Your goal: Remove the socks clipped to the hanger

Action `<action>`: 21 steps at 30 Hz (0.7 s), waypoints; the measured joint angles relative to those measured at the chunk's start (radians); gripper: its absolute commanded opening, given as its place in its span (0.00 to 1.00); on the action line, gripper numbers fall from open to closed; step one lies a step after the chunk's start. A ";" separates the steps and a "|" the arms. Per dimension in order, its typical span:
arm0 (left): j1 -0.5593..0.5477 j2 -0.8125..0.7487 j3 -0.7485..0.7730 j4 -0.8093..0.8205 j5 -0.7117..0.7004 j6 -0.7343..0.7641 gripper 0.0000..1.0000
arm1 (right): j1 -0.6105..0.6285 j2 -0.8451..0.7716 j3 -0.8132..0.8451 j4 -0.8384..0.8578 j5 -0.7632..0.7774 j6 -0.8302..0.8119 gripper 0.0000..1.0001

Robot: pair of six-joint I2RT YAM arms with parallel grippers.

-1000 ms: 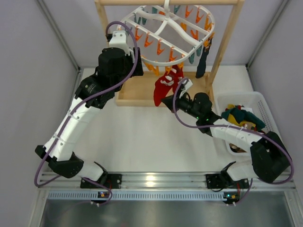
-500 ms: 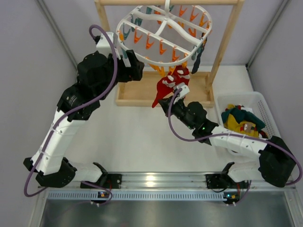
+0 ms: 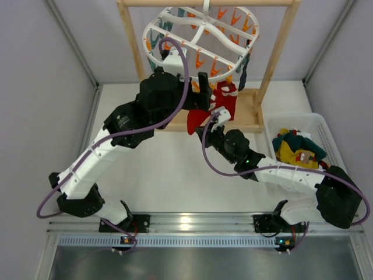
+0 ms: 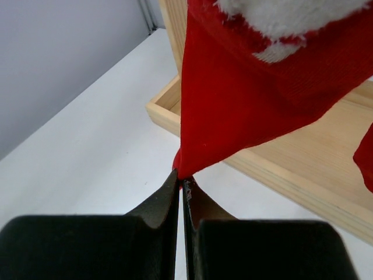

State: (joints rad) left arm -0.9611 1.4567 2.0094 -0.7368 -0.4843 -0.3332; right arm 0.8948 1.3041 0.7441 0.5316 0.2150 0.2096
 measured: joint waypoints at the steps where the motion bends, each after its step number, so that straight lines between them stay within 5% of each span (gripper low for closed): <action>1: -0.019 0.023 0.021 -0.003 -0.024 0.008 0.99 | 0.006 0.000 0.000 -0.001 0.006 -0.001 0.00; 10: -0.157 0.159 0.155 -0.005 -0.247 0.093 0.99 | 0.127 0.010 0.000 0.002 0.196 -0.053 0.00; 21: -0.152 0.270 0.223 -0.006 -0.263 0.166 0.92 | 0.143 0.012 0.000 0.002 0.269 -0.088 0.00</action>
State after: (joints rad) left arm -1.1133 1.7271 2.2326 -0.7425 -0.7475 -0.1673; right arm 1.0382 1.3163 0.7441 0.5335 0.4843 0.1219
